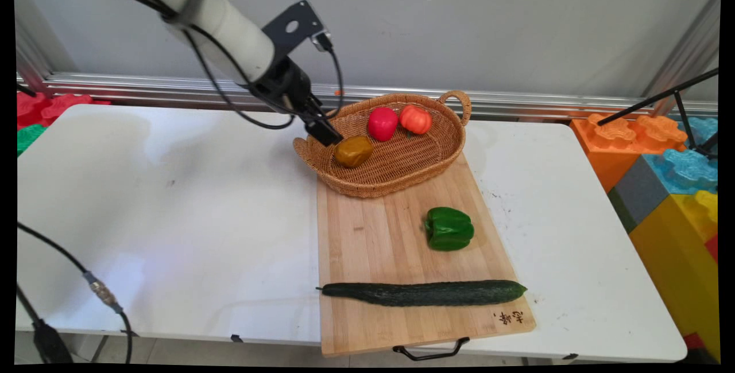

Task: Pick up the potato from the vegetable basket

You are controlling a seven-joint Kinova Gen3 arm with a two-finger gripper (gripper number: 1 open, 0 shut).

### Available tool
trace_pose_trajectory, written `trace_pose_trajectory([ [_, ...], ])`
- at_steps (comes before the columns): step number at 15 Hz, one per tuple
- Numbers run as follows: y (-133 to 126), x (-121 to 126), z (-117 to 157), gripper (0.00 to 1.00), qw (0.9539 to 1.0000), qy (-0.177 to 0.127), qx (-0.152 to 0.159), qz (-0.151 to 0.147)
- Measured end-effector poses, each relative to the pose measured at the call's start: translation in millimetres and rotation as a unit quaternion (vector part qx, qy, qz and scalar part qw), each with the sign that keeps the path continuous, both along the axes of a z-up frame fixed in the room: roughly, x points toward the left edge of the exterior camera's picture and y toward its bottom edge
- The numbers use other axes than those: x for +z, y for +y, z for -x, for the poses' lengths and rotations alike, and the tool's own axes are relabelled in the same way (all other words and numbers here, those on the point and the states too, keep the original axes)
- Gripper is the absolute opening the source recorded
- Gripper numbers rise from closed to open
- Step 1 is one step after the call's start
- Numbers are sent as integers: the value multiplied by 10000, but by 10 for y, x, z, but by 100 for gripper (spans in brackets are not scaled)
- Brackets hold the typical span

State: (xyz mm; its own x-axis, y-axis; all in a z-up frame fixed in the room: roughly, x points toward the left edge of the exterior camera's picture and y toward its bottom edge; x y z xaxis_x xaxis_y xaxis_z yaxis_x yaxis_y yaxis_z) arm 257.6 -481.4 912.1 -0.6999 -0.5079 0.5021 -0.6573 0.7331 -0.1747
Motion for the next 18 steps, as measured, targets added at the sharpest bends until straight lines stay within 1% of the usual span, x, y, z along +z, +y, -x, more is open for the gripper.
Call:
trace_pose_trajectory([
  [4,-240,-365,141,100,9990,-30,440,-46],
  [7,-413,-630,236,100,9982,-29,592,-13],
  [10,-542,-849,316,100,9982,-62,601,35],
  [18,-724,-1253,436,100,9981,-192,578,111],
])
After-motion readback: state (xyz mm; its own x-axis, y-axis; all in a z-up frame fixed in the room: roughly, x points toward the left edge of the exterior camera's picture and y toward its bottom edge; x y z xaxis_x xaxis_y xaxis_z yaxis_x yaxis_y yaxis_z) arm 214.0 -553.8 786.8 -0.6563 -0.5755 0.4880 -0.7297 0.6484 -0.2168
